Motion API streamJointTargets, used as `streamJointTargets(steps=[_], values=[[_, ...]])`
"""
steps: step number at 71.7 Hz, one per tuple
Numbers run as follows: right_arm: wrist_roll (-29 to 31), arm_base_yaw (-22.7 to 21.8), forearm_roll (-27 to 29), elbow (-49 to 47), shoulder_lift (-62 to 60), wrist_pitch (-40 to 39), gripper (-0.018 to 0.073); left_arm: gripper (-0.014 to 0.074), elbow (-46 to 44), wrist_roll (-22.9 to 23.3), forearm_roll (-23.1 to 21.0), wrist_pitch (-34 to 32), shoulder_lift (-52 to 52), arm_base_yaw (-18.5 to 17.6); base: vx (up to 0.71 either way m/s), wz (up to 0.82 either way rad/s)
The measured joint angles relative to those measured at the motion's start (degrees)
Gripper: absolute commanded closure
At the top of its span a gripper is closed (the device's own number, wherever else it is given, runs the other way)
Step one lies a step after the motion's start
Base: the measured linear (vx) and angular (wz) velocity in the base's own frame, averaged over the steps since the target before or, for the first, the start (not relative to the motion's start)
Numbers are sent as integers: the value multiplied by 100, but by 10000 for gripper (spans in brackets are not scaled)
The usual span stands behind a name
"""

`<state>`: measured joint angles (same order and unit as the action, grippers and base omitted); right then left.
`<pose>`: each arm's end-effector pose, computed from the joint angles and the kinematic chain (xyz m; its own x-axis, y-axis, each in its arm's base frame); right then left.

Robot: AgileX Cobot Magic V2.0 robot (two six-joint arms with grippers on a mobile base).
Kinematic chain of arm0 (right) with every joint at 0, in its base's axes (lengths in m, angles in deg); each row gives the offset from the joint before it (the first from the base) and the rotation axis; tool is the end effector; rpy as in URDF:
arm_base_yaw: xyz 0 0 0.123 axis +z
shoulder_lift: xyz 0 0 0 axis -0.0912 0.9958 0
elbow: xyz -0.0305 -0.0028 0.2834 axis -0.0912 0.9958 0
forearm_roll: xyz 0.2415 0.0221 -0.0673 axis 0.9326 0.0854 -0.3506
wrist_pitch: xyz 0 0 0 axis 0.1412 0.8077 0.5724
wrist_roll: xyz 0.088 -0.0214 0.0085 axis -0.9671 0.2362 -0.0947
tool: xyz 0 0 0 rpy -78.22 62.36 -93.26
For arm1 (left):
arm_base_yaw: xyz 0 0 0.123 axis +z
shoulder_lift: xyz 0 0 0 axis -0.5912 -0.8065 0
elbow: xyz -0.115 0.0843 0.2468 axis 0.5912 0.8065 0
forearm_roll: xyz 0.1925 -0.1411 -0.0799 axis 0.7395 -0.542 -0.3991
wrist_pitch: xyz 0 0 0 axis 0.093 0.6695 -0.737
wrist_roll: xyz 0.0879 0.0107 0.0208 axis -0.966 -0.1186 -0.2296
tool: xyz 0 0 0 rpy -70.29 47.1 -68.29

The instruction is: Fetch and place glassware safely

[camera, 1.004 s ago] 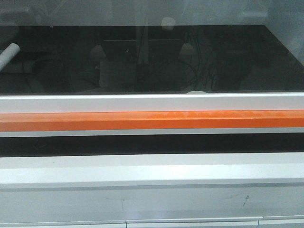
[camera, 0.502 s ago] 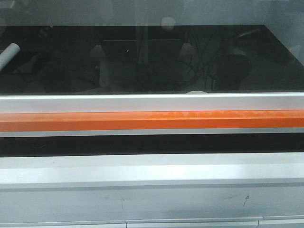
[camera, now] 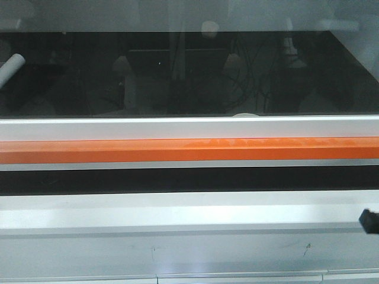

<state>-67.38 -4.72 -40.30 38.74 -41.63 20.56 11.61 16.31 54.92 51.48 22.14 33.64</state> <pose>0.1248 0.0019 0.2494 -0.1097 0.0438 -0.9930 -0.0130 0.9989 0.0455 0.1140 -0.0053 0.2495 -0.1509 -0.1125 -0.9821 0.0294 0.9926 -0.1182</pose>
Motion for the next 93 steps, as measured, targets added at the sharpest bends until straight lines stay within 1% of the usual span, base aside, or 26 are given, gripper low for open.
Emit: streamJointTargets(steps=[9, 18, 38, 54, 72, 93], values=[[2, 126, 0, 335, 92, -545, 560, 603, 301, 180, 0, -461, -195, 0, 0, 0], [121, 308, -20, 361, 399, -783, 560, 603, 413, 251, 0, -786, -507, 0, 0, 0], [140, 313, -15, 363, 1251, -1470, 560, 603, 428, 256, 58, -1505, -1260, 0, 0, 0], [85, 313, 50, 363, 1676, -1885, 560, 603, 428, 250, 59, -1871, -1603, 0, 0, 0], [84, 313, 109, 363, 2116, -2434, 560, 603, 428, 19, 59, -2386, -1923, 0, 0, 0], [84, 313, 114, 363, 2628, -3104, 560, 603, 428, -12, 64, -2723, -2155, 0, 0, 0]])
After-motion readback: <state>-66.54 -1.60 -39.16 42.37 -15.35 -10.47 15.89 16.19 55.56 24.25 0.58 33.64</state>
